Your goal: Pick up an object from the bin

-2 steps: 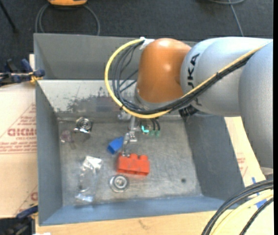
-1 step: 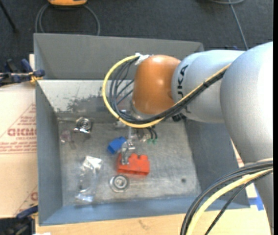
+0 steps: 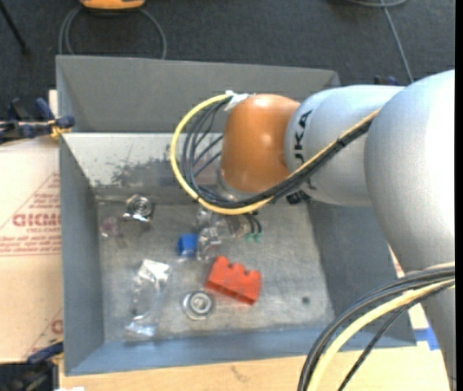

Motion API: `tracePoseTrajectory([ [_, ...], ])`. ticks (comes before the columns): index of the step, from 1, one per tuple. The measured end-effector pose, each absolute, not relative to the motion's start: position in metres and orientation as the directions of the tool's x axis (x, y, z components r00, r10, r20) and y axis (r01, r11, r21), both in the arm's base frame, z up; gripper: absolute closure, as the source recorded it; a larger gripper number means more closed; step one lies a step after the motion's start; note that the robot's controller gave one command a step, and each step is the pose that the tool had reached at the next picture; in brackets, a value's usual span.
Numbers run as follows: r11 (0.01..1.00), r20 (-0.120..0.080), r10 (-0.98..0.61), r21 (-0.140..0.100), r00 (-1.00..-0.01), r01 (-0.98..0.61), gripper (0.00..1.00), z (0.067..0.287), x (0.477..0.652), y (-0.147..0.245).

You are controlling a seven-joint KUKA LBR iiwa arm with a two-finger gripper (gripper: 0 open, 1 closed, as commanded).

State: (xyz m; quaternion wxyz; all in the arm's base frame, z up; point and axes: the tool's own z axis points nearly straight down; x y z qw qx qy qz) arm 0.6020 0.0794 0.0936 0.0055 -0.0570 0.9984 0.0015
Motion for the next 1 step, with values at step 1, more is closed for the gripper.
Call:
tracePoseTrajectory([
  [1, 0.991, -0.013, -0.131, -0.002, -0.991, -0.131, 1.0, 0.2222, 0.6106, 0.0722],
])
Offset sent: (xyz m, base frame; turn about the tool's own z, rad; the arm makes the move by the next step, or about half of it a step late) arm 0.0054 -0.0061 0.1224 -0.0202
